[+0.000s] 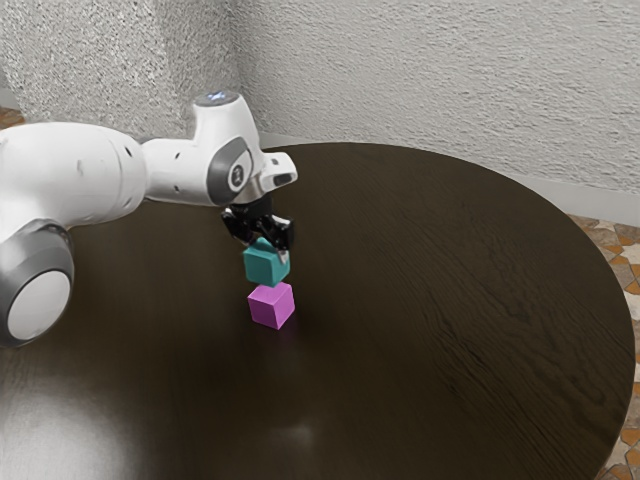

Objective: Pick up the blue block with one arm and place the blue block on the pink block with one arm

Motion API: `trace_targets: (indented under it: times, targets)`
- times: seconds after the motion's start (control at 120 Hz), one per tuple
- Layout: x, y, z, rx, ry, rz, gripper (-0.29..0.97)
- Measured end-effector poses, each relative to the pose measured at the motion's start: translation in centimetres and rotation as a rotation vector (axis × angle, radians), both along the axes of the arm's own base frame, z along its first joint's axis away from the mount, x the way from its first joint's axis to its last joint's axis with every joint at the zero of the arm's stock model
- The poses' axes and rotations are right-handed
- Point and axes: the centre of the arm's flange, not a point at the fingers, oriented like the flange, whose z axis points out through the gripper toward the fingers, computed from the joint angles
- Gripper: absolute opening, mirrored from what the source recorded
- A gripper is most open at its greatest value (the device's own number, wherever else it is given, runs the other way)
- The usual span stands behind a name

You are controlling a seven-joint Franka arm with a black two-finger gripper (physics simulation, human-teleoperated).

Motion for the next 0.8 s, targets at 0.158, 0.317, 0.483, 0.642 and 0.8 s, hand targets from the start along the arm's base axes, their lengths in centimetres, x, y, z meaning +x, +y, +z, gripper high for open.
trace_targets:
  times: [0.158,0.317,0.483,0.642,0.8]
  targets:
    - [0.0,-0.3,0.0,-0.001,-0.002,-0.003,0.35]
    - [0.0,-0.6,0.0,-0.003,-0.003,-0.005,0.35]
    - [-0.3,-0.7,0.1,-0.010,-0.002,-0.001,0.35]
    - [-0.9,-1.0,0.3,-0.021,0.003,0.002,0.35]
    - [-1.6,-1.0,0.0,-0.031,0.017,0.009,0.35]
